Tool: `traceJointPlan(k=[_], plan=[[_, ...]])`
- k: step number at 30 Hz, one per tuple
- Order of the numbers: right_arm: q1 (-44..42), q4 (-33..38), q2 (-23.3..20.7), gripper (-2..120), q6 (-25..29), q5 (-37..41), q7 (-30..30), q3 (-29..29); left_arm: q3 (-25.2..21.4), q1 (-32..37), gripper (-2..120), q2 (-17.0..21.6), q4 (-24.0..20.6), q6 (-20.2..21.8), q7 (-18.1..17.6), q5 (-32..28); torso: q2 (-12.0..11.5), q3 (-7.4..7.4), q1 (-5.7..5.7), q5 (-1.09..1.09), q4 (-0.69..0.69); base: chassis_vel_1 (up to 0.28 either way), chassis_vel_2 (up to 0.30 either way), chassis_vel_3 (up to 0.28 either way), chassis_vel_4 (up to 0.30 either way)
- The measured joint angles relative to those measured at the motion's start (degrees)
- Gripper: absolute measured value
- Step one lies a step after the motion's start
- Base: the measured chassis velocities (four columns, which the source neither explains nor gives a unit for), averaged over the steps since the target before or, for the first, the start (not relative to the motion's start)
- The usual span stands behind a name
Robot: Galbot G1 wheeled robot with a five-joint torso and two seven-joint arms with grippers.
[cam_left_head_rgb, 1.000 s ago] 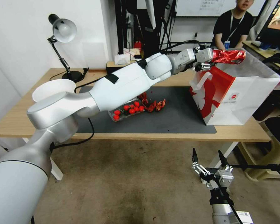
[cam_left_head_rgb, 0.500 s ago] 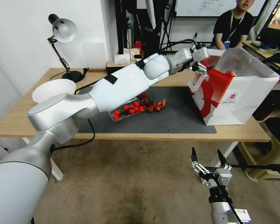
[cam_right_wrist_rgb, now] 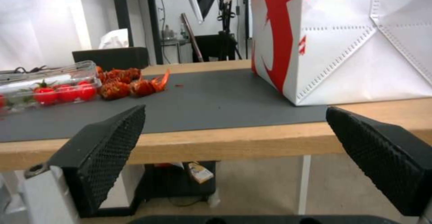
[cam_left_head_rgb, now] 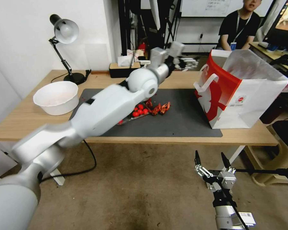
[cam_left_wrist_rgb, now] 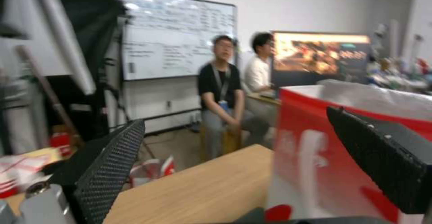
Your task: Pick up the trash from the table and place it into the takeout bag.
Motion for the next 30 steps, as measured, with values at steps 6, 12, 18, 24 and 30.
traceJointPlan(k=[6, 12, 18, 24, 30], plan=[[0.3, 0.2, -0.6, 100, -0.2, 0.2, -0.1, -0.1, -3.8, 7.6, 100, 4.6, -5.1, -4.4, -3.3, 0.2, 0.0, 0.0, 0.0, -0.02, 0.04, 0.0, 0.0, 0.0, 0.0], [0.3, 0.6, -1.6, 100, -0.3, 0.7, -0.6, -0.2, -12.2, 21.4, 100, 10.8, -13.7, -7.6, -2.5, 8.0, 0.0, 0.01, 0.0, -0.03, 0.03, 0.0, 0.0, 0.0, 0.0], [-1.4, 2.3, -2.9, 100, 0.9, 0.9, -0.9, 0.4, -26.1, 40.8, 100, 13.6, -24.8, -8.0, -0.4, 15.6, 0.0, 0.0, -0.01, -0.02, 0.04, 0.0, 0.0, 0.0, 0.0], [-2.4, 2.8, -3.9, 100, 2.2, 1.4, -1.1, 0.6, -39.6, 62.0, 100, 14.7, -30.1, -12.3, 4.1, 22.9, 0.0, 0.0, -0.01, -0.01, 0.04, 0.0, 0.0, 0.0, 0.0], [-2.2, 2.5, -5.0, 100, 2.2, 3.3, -1.7, 0.5, -45.3, 73.1, 100, 11.9, -32.6, -14.5, 6.8, 25.9, 0.0, 0.0, 0.0, 0.01, 0.03, 0.0, 0.0, 0.0, 0.0]])
